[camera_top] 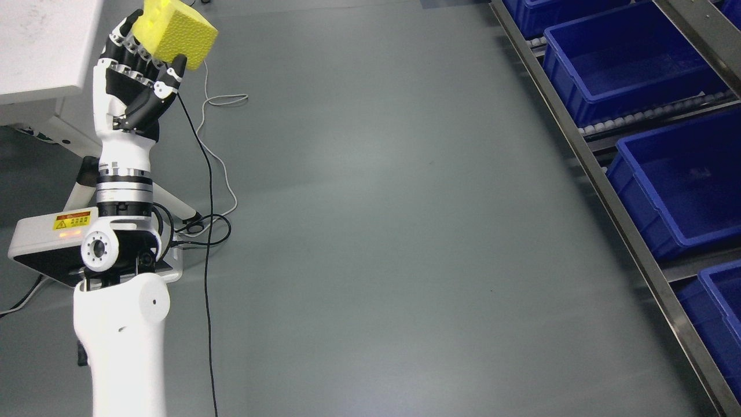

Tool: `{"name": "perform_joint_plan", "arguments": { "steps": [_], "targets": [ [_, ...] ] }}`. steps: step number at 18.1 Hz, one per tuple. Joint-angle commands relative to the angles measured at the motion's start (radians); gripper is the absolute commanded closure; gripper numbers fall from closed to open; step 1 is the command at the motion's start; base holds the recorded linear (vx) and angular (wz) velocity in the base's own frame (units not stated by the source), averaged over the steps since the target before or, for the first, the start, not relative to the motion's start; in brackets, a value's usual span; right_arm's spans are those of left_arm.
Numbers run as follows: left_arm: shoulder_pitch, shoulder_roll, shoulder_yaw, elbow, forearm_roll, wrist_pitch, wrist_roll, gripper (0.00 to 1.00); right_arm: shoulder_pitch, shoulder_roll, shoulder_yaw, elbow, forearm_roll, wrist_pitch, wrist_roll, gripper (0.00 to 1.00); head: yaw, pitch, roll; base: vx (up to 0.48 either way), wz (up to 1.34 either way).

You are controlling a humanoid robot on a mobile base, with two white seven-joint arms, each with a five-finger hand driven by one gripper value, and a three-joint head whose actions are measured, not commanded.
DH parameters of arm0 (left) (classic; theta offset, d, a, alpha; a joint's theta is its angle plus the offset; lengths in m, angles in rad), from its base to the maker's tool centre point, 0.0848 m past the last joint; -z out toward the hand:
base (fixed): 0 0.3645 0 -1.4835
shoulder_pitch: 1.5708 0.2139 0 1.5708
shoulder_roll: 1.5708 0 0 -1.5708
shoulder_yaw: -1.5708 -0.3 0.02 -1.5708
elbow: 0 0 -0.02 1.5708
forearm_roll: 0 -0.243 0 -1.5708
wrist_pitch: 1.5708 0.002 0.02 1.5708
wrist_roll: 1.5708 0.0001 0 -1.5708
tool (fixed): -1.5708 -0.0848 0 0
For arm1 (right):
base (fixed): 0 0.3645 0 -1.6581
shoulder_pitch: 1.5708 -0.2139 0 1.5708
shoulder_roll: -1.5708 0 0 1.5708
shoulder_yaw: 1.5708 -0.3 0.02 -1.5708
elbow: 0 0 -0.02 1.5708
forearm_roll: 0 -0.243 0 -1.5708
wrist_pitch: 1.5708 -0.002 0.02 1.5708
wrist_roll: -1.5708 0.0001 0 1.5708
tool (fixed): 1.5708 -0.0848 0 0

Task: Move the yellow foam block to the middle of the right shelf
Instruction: 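Hold the cube raised in the left hand while turning toward the blue bins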

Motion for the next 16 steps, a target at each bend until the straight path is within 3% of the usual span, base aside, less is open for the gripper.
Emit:
{"name": "perform_joint_plan", "arguments": {
  "steps": [1, 9, 16],
  "targets": [
    [0.001, 0.053, 0.066, -0.026, 0.0, 0.023, 0.0, 0.71, 0.002, -0.017, -0.001, -0.017, 0.003, -0.001, 0.0, 0.0, 0.0, 0.0, 0.0, 0.21, 0.04],
    [0.008, 0.067, 0.125, -0.029, 0.0, 0.067, -0.003, 0.7, 0.002, -0.017, -0.001, -0.017, 0.003, -0.001, 0.0, 0.0, 0.0, 0.0, 0.0, 0.275, -0.27],
    [-0.007, 0.059, 0.114, -0.029, 0.0, 0.087, -0.003, 0.69, 0.002, -0.017, -0.001, -0.017, 0.003, -0.001, 0.0, 0.0, 0.0, 0.0, 0.0, 0.43, -0.63]
  ]
}}
